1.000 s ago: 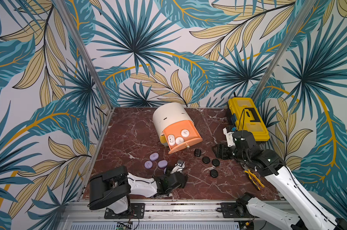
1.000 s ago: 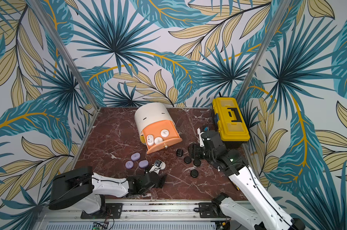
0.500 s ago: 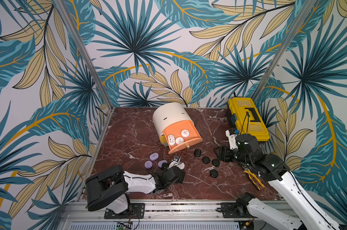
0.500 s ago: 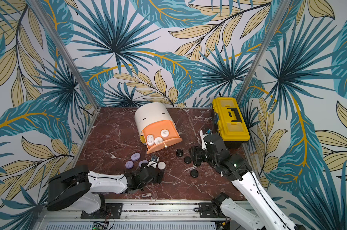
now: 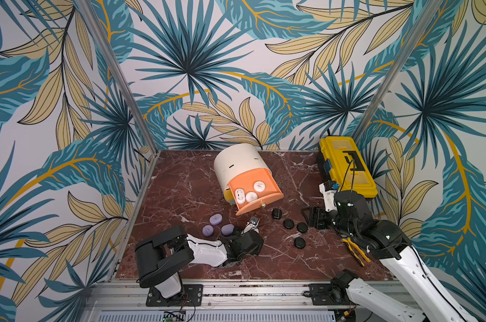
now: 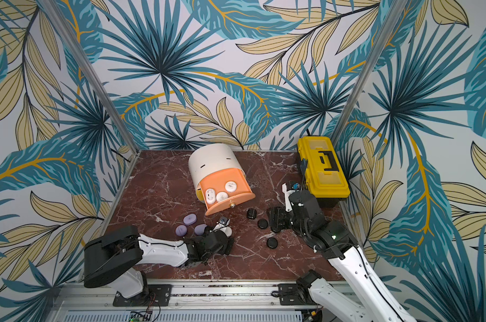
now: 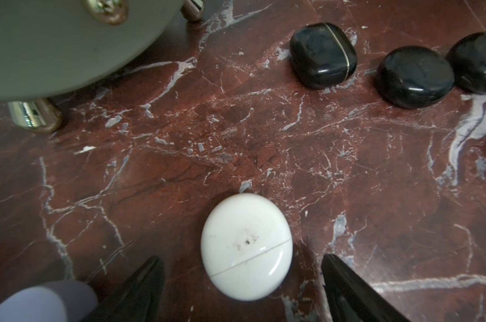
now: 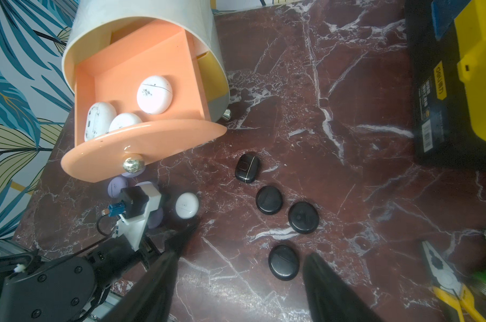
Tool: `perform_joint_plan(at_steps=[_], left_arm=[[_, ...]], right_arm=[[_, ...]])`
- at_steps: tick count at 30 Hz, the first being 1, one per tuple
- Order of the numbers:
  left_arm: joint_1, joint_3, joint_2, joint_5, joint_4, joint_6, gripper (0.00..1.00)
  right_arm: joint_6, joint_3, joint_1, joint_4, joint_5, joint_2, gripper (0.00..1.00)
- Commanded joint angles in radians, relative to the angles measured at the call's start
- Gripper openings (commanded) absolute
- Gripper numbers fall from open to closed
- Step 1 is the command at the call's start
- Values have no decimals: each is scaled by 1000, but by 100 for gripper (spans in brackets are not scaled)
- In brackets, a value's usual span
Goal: Put the bluetooth earphones in the drawer according to color
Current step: Move the bluetooth earphone to the center of the board.
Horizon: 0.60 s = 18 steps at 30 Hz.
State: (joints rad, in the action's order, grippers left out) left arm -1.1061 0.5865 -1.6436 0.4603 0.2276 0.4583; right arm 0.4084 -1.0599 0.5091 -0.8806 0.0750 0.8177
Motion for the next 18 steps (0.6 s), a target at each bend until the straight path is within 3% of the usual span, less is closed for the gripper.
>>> perform_joint_plan(at_steps=[1,10,18], left_arm=[[2,34,-26,-36,43,-49,88],[-23,-2,-17,-159,144,-86,80],[-45,-8,-27,-229,179,-110,81]], right_arm=[[5,20,-4,-11,17,-14,77],[6,24,-5,-23,34,-31,76],[11,38,-4,-23,43,-50,77]])
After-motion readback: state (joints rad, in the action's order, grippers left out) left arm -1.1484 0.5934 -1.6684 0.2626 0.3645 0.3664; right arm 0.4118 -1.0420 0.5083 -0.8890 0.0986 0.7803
